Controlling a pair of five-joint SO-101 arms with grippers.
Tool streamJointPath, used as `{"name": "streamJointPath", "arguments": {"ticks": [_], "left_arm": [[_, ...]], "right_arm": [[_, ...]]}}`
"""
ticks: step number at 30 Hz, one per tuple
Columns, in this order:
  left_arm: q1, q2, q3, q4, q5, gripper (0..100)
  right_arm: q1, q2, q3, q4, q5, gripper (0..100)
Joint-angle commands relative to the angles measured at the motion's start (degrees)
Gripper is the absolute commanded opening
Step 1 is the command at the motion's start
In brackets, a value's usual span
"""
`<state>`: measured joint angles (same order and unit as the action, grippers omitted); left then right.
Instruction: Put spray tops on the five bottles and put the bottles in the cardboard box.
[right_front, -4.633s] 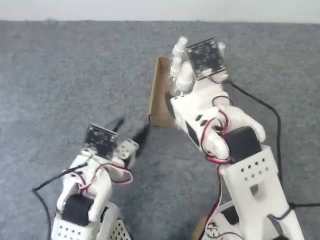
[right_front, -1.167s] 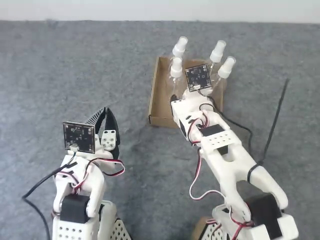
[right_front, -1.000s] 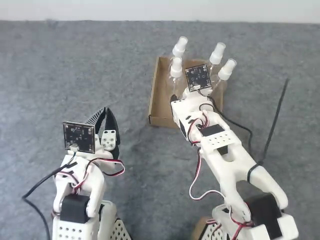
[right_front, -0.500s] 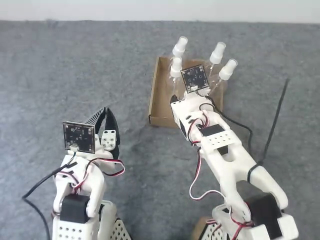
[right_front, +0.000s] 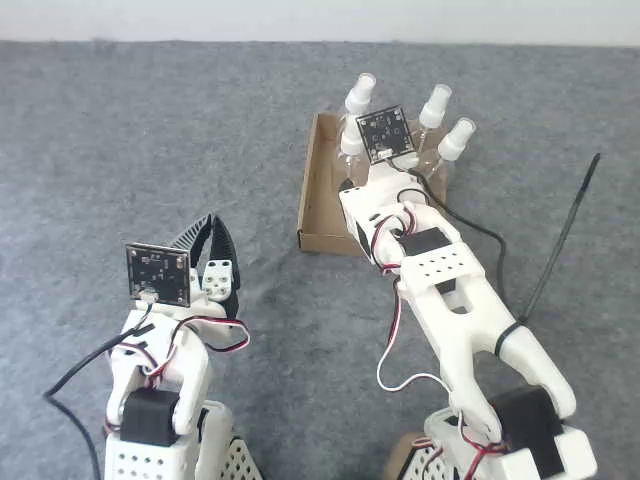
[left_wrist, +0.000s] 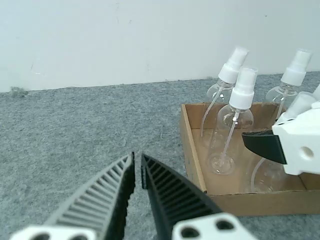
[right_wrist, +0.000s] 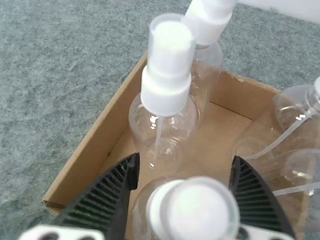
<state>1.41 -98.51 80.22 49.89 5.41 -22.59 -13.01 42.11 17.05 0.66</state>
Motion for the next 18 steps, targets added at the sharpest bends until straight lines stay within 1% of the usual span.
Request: {"name": "streamJointPath", "arguments": {"ticks": [1, 10, 15, 18], "left_arm": [[0.0, -0.6, -0.4, -0.7, 0.1, 1], [0.0, -0.6, -0.4, -0.7, 0.1, 1], [0.0, -0.5, -0.4, -0.7, 0.1, 1], [0.0, -0.5, -0.4, -0.7, 0.1, 1]], "right_arm": [[0.1, -2.7, -3.7, 0.3, 1.0, 23.2], [0.2, -17.6, -5.9, 11.6, 1.0, 23.2], [0.2, -23.7, -5.9, 13.8, 1.0, 23.2], [1.5, -26.6, -5.9, 14.0, 1.0, 23.2]]}}
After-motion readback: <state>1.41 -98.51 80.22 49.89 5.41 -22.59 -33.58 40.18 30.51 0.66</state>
